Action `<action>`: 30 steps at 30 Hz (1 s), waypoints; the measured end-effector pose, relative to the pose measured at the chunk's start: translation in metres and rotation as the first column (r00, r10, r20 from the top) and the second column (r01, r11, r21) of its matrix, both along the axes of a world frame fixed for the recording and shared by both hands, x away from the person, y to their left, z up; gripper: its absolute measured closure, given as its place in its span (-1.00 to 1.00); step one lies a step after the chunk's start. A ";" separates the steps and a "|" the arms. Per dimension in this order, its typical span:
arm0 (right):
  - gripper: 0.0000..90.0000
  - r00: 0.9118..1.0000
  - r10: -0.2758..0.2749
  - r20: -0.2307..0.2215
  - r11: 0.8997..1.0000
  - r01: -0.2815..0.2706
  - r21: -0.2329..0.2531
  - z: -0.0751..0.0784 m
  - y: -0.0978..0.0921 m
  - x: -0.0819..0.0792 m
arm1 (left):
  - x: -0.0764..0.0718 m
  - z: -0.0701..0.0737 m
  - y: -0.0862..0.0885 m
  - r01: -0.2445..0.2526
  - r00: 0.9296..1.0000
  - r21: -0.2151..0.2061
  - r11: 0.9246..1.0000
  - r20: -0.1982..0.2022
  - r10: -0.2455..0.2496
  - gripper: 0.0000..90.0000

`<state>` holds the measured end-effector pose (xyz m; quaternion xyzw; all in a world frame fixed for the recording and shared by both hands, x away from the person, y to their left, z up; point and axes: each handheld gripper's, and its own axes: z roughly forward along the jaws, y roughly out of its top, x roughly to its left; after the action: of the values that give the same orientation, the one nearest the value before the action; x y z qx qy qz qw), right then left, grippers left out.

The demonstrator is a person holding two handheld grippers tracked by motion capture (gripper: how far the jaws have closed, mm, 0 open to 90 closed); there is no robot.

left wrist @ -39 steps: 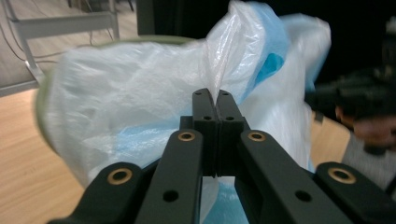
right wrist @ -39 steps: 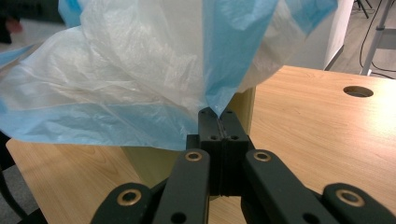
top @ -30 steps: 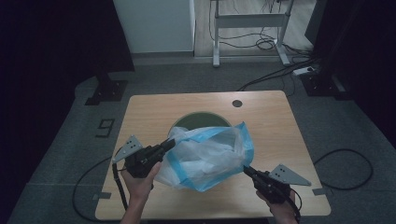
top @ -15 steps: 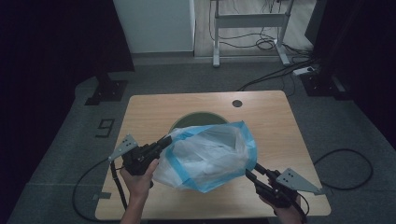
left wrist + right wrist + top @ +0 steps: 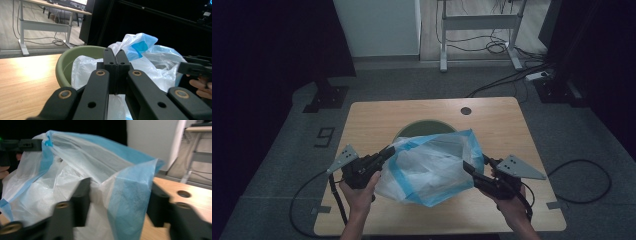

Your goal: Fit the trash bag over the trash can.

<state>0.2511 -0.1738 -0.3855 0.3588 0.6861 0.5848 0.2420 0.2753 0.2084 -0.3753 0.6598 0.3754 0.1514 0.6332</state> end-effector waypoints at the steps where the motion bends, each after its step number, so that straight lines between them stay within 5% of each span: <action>1: 0.36 1.000 -0.004 -0.001 1.000 0.004 -0.011 -0.001 0.002 0.002 | 0.001 0.000 0.000 -0.001 1.000 0.000 1.000 -0.001 0.001 0.99; 4: 0.77 1.000 -0.005 0.006 0.999 0.005 -0.037 -0.005 0.006 0.006 | 0.003 -0.001 0.002 -0.006 1.000 0.000 1.000 -0.005 0.006 0.99; 7: 0.91 0.999 -0.023 0.022 0.998 0.024 -0.055 -0.007 0.004 0.007 | 0.005 -0.002 0.003 -0.017 1.000 -0.001 1.000 -0.002 0.017 0.99; 19: 0.92 0.996 -0.056 0.069 0.996 0.061 -0.067 -0.006 -0.018 -0.002 | 0.014 -0.005 0.016 -0.107 0.994 -0.042 0.993 0.012 0.108 0.99; 30: 0.92 0.993 -0.090 0.071 0.989 0.098 -0.110 0.001 -0.017 0.014 | 0.024 -0.002 0.031 -0.143 0.990 -0.067 0.987 0.007 0.144 0.99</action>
<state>0.2650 -0.1910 -0.3850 0.3569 0.6922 0.5443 0.3119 0.2995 0.2391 -0.3768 0.6087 0.4230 0.1882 0.6443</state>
